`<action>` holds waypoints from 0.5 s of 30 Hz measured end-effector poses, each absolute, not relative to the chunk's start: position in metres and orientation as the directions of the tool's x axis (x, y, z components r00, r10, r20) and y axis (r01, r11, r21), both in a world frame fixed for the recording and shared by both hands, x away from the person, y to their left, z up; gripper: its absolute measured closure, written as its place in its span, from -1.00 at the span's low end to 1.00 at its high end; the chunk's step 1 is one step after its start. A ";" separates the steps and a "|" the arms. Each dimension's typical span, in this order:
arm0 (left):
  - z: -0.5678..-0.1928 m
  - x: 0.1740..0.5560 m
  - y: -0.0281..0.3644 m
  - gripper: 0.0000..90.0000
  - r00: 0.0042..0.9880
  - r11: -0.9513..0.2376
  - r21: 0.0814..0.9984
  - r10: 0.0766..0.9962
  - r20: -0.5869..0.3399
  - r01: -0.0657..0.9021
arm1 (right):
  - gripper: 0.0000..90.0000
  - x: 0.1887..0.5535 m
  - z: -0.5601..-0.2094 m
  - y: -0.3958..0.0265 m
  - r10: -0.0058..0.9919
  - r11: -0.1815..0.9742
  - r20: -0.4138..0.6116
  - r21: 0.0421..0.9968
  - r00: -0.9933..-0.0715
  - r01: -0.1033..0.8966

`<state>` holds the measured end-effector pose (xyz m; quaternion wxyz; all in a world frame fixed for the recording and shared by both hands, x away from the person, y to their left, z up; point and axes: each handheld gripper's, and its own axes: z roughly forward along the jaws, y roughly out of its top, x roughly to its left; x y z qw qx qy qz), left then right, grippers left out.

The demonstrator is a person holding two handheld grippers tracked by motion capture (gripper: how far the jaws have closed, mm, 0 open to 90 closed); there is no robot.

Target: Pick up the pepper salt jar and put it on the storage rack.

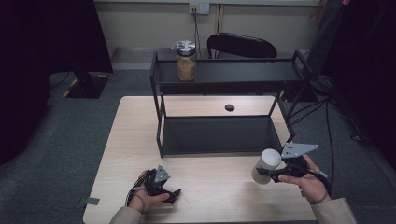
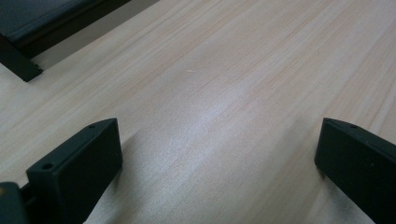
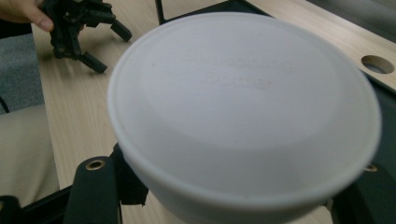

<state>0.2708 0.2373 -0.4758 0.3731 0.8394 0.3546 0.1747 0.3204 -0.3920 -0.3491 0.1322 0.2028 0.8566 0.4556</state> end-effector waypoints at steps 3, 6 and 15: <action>-0.476 0.271 0.237 -1.00 0.687 -0.470 0.750 0.726 0.029 0.465 | -0.22 0.323 -0.339 -0.391 0.471 0.507 -0.042 0.830 -0.881 0.231; -0.476 0.271 0.237 -1.00 0.687 -0.470 0.750 0.726 0.029 0.465 | -0.22 0.327 -0.330 -0.388 0.470 0.510 -0.041 0.828 -0.882 0.233; -0.476 0.271 0.237 -1.00 0.687 -0.470 0.750 0.726 0.029 0.465 | -0.22 0.339 -0.301 -0.379 0.473 0.512 -0.048 0.828 -0.880 0.229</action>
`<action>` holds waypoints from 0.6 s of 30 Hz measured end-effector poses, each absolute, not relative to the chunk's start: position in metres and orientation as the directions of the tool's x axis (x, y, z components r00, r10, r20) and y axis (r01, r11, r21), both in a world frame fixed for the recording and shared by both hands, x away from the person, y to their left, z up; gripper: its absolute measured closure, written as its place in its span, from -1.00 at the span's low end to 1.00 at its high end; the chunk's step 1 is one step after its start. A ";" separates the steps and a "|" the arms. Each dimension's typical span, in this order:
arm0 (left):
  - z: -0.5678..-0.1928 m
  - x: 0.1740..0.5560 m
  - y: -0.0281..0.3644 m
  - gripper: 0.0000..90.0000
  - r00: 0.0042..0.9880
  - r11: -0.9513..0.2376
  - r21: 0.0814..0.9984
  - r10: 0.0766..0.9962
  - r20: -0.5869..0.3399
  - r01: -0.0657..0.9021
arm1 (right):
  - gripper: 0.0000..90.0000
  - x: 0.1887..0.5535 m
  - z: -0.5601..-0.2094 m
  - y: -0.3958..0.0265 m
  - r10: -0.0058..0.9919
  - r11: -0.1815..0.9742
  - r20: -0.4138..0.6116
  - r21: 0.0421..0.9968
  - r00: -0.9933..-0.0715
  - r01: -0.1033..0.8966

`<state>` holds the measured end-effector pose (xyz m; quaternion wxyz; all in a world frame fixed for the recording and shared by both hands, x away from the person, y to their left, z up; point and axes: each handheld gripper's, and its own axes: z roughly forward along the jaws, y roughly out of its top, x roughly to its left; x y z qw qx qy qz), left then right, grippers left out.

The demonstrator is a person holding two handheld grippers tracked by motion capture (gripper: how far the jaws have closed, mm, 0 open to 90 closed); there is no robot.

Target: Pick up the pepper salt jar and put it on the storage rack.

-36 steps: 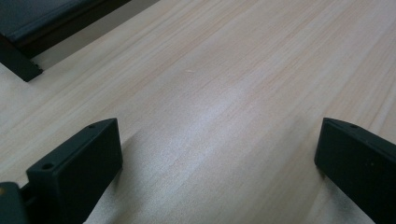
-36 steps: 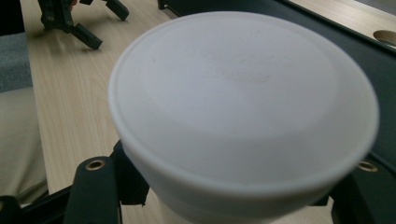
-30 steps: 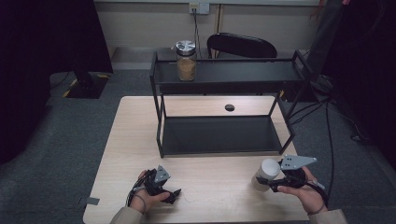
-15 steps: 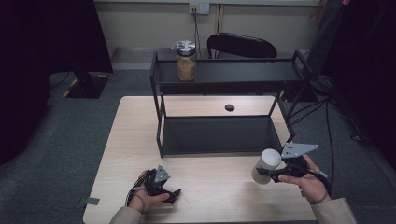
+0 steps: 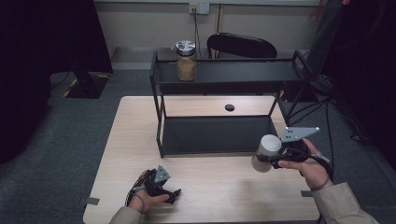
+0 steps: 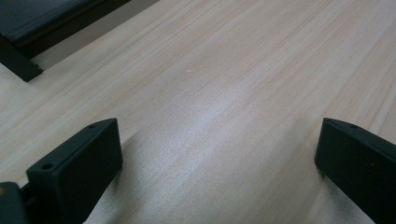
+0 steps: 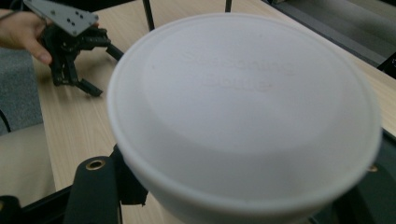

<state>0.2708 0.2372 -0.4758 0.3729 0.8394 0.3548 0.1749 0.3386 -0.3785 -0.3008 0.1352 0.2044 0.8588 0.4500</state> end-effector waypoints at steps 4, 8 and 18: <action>-0.476 0.271 0.237 -1.00 0.686 -0.470 0.750 0.727 0.029 0.466 | -0.22 0.344 -0.287 -0.375 0.479 0.511 -0.051 0.828 -0.876 0.231; -0.476 0.271 0.237 -1.00 0.686 -0.470 0.750 0.727 0.029 0.466 | -0.22 0.349 -0.274 -0.371 0.490 0.504 -0.051 0.831 -0.870 0.235; -0.476 0.271 0.237 -1.00 0.685 -0.469 0.750 0.728 0.028 0.467 | -0.22 0.357 -0.247 -0.358 0.500 0.506 -0.060 0.830 -0.864 0.235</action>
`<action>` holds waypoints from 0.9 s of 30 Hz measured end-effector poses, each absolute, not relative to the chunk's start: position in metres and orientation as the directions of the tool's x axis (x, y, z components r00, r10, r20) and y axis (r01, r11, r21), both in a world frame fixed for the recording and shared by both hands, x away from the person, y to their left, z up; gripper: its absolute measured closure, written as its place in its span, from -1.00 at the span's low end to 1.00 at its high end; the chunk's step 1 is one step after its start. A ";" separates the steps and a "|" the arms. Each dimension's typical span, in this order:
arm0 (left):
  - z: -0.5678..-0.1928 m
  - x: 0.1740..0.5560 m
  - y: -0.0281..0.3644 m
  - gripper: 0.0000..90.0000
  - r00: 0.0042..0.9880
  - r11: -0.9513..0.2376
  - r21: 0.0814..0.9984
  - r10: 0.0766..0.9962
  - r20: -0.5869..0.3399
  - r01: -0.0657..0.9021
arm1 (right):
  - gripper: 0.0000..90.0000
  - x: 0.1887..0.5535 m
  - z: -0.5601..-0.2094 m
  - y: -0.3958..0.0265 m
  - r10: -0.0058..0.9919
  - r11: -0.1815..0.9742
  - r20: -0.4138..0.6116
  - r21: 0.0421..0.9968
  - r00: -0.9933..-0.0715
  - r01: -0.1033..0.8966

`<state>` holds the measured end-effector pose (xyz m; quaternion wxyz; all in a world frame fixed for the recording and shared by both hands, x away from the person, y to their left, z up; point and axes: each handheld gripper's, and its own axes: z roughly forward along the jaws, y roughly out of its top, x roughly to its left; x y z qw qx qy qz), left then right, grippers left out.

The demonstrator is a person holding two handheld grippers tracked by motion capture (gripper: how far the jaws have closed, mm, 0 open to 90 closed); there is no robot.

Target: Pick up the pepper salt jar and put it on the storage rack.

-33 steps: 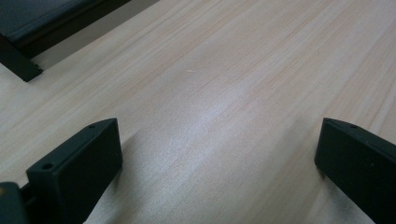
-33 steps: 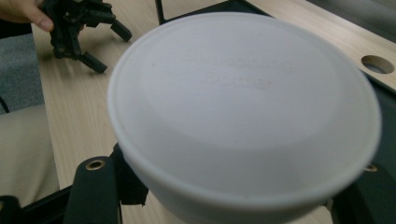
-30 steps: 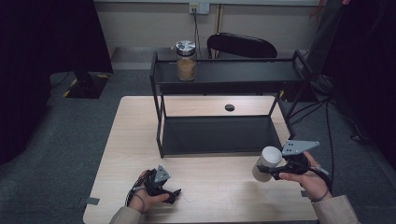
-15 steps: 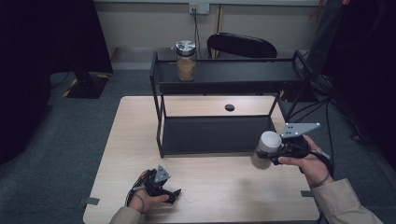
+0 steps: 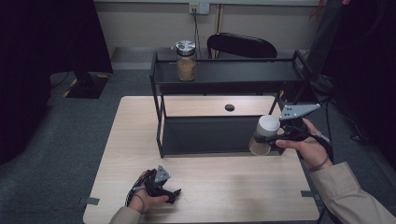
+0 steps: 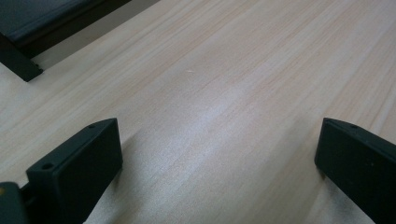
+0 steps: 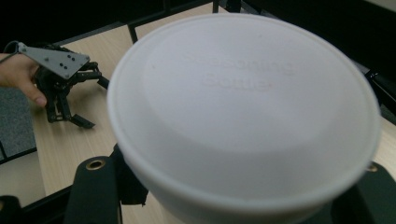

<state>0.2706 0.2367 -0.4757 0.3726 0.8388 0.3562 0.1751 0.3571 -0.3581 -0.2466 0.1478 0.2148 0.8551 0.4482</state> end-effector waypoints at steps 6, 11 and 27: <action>-0.476 0.270 0.236 -1.00 0.683 -0.466 0.752 0.730 0.028 0.467 | -0.22 0.363 -0.229 -0.350 0.499 0.507 -0.068 0.832 -0.864 0.227; -0.476 0.270 0.236 -1.00 0.683 -0.465 0.752 0.730 0.027 0.468 | -0.22 0.367 -0.212 -0.344 0.506 0.501 -0.070 0.835 -0.860 0.227; -0.476 0.270 0.236 -1.00 0.683 -0.466 0.751 0.730 0.027 0.468 | -0.22 0.380 -0.171 -0.321 0.506 0.516 -0.083 0.827 -0.859 0.224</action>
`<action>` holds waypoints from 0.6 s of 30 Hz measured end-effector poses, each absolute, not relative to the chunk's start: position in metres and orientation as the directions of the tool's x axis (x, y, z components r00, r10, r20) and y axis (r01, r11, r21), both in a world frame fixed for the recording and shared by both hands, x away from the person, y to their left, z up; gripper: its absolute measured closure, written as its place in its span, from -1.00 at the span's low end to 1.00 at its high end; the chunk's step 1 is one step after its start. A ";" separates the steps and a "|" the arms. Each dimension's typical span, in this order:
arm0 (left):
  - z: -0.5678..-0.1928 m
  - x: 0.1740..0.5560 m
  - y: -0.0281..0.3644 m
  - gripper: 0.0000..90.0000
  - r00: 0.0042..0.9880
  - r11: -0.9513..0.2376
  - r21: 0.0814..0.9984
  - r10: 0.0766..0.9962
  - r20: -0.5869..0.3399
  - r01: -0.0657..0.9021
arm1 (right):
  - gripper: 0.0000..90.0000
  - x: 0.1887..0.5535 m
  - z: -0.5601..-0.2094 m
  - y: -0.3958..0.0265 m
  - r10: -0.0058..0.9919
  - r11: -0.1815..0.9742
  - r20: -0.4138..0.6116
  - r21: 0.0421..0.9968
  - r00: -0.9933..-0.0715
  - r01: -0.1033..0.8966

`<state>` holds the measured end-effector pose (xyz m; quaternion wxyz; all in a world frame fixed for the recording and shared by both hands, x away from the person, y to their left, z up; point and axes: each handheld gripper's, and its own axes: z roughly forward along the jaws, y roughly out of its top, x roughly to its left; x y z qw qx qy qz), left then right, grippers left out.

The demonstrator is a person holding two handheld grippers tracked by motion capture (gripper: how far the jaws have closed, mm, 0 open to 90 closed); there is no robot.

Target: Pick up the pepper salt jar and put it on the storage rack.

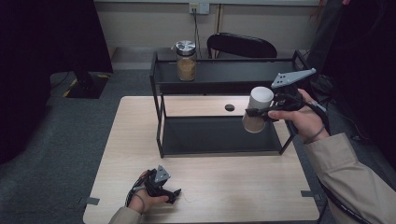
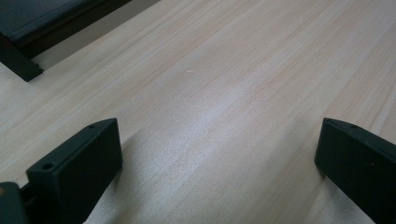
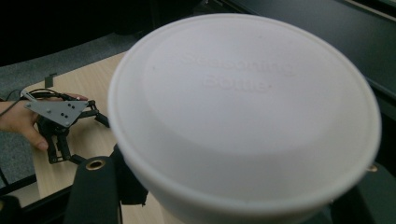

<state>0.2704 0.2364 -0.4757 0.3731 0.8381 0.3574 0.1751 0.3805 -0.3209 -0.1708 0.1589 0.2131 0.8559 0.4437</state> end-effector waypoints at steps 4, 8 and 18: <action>-0.476 0.270 0.236 -1.00 0.683 -0.466 0.750 0.730 0.027 0.468 | -0.22 0.385 -0.162 -0.317 0.502 0.513 -0.071 0.826 -0.862 0.231; -0.476 0.270 0.236 -1.00 0.683 -0.466 0.751 0.730 0.027 0.468 | -0.22 0.388 -0.151 -0.312 0.507 0.518 -0.080 0.824 -0.858 0.229; -0.476 0.270 0.236 -1.00 0.680 -0.463 0.751 0.733 0.026 0.470 | -0.22 0.403 -0.123 -0.300 0.521 0.477 -0.053 0.846 -0.852 0.239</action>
